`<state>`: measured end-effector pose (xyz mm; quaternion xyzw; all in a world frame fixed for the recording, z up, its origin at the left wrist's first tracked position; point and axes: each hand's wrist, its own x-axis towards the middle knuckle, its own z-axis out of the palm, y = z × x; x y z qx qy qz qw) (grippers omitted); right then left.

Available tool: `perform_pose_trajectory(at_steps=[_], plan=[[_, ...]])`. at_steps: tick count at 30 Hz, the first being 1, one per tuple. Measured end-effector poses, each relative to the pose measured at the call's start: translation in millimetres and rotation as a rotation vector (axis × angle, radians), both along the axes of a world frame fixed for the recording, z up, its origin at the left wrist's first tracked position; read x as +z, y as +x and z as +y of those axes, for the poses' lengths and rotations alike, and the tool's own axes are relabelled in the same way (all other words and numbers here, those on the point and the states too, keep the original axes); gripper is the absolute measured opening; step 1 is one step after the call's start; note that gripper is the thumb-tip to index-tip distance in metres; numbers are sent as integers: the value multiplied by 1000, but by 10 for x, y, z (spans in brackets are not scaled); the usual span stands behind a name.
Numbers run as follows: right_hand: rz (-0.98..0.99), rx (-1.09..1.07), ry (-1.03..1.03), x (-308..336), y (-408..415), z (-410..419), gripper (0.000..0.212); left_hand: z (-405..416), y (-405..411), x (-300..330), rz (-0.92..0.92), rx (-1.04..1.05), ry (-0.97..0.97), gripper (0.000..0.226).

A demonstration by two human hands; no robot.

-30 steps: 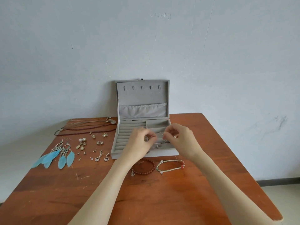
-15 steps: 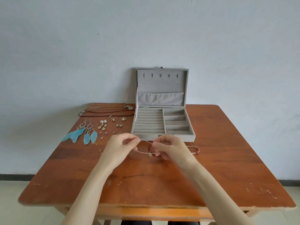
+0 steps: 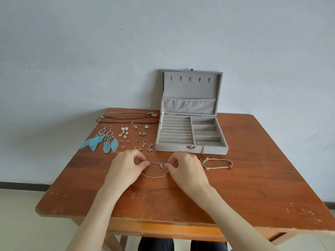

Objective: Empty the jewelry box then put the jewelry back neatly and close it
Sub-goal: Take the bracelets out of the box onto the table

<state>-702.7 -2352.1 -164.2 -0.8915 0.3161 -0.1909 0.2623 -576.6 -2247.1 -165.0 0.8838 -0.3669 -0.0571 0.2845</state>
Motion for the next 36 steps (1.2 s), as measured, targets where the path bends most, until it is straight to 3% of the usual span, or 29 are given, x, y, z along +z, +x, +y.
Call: perform_pose_trajectory(at_steps=[9,12,16,22,36], plan=[[-225,-31,-142,18,-300,-531,6,-295,-235,-1,-92,-137,-191,7],[-299,-119,-266,-35,-440,-783,7,-523,-375,21,-111,-246,-240,8],[-254,-277,-315,-207,-527,-1035,8,-901,-560,84,-172,-316,-279,13],[-281,-242,-386,-328,-530,-1040,14,-1261,-657,-9,-273,-284,-99,29],[-282,-241,-296,-315,-526,-1055,18,-1272,-655,140,29,-339,-353,4]])
